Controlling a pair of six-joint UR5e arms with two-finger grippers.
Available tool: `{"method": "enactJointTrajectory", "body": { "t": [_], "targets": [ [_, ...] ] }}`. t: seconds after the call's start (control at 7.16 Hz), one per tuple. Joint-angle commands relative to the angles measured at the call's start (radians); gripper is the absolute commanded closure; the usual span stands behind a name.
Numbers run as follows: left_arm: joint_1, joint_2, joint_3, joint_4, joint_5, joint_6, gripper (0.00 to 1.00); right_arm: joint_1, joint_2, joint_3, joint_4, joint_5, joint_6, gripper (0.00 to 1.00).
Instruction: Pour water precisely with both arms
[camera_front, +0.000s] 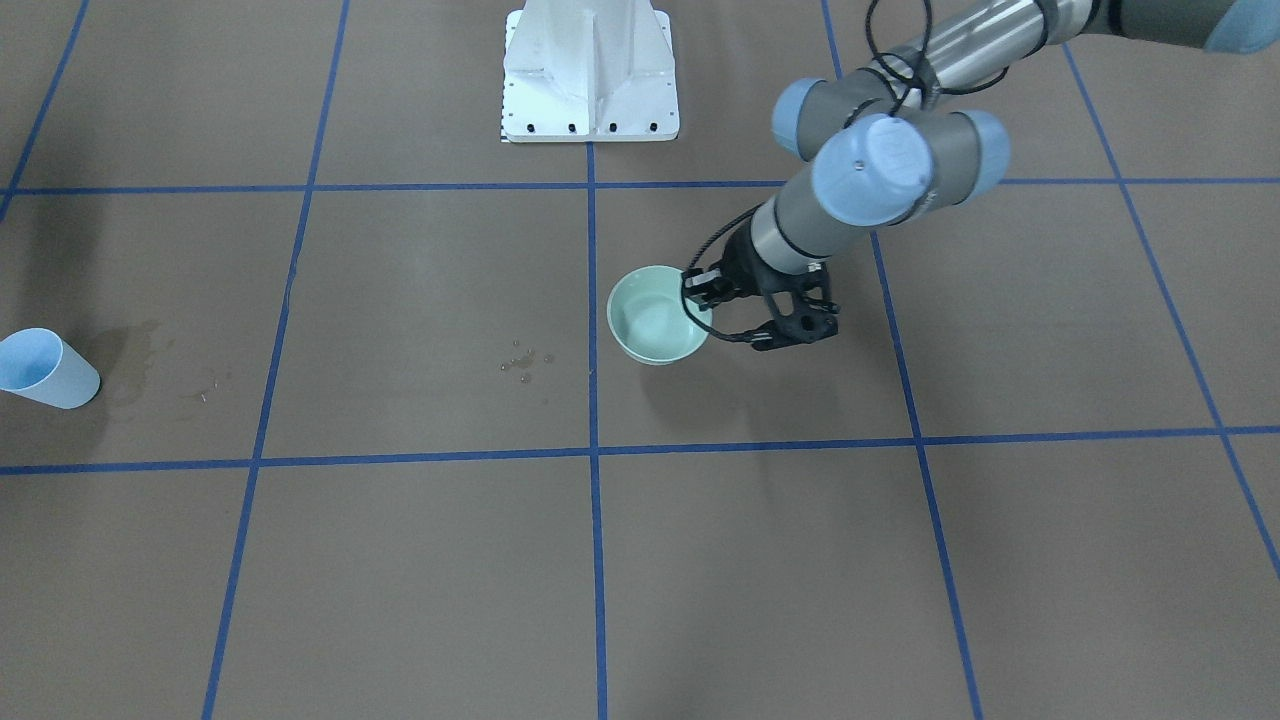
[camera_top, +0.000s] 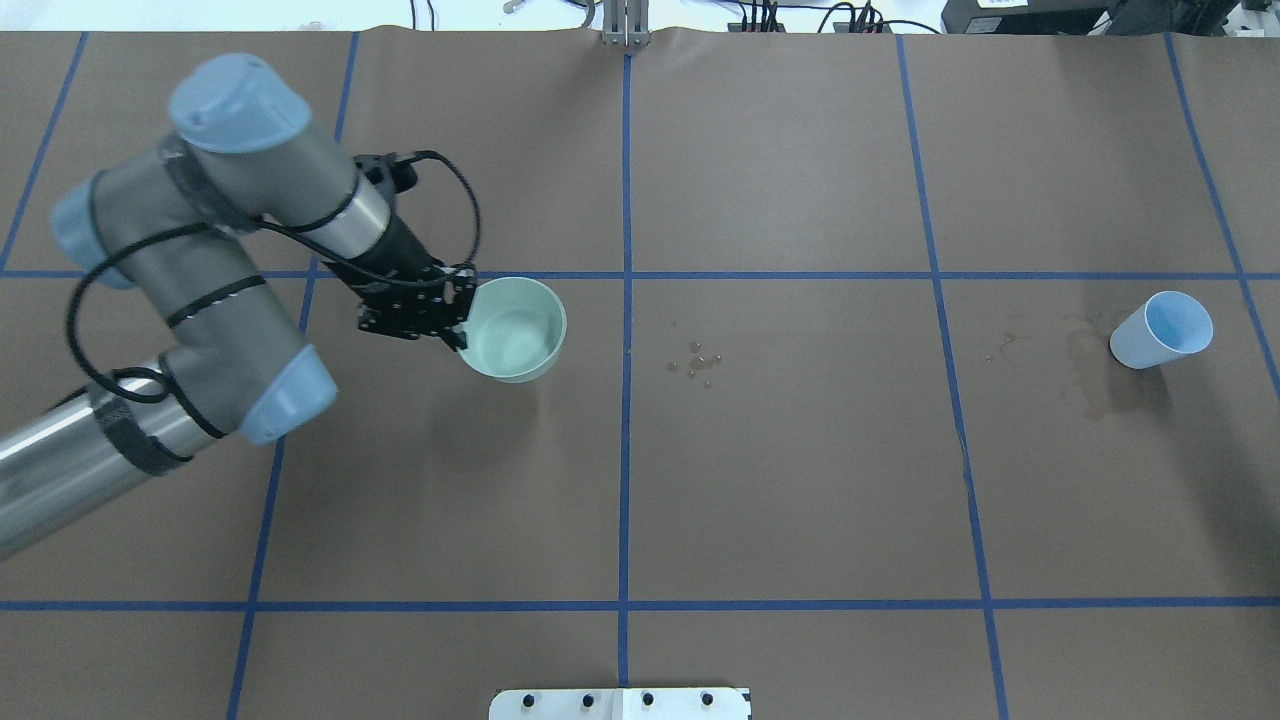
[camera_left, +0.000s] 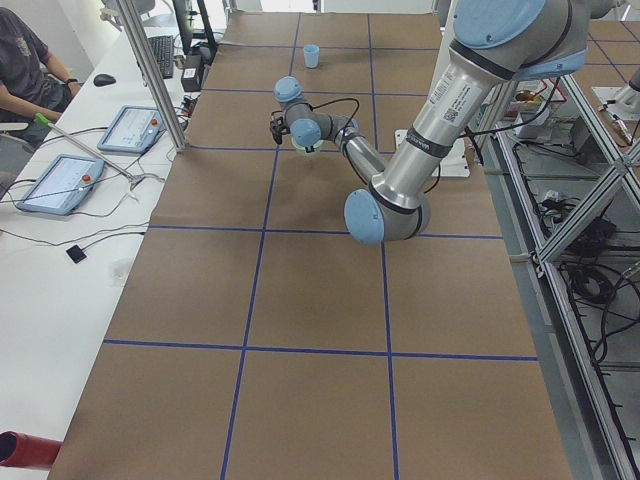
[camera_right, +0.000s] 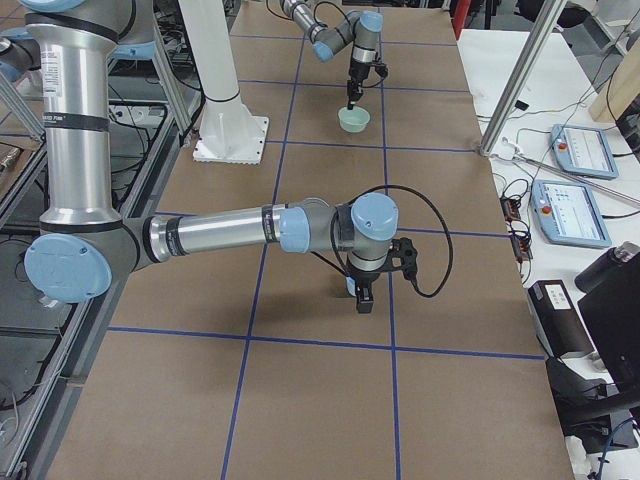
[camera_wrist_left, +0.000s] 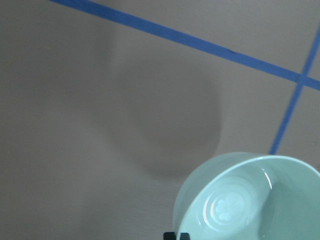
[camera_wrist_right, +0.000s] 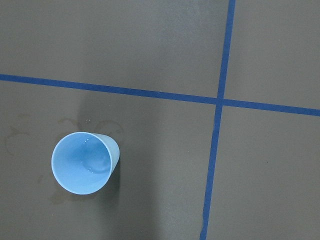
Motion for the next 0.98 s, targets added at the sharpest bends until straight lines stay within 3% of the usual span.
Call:
{"method": "enactJointTrajectory", "body": {
  "t": [0.0, 0.42, 0.7, 0.84],
  "targets": [
    [0.051, -0.041, 0.057, -0.008, 0.062, -0.016, 1.00, 0.000, 0.000, 0.001, 0.000, 0.013, -0.001, 0.00],
    [0.070, -0.047, 0.074, -0.009, 0.064, -0.014, 1.00, 0.000, 0.000, 0.001, 0.000, 0.011, -0.001, 0.00],
    [0.073, -0.050, 0.077, -0.009, 0.064, -0.014, 0.73, 0.000, 0.000, 0.001, 0.000, 0.011, -0.001, 0.00],
    [0.071, -0.049, 0.077, -0.009, 0.064, -0.013, 0.47, 0.000, -0.001, 0.001, 0.000, 0.011, -0.001, 0.00]
  ]
}}
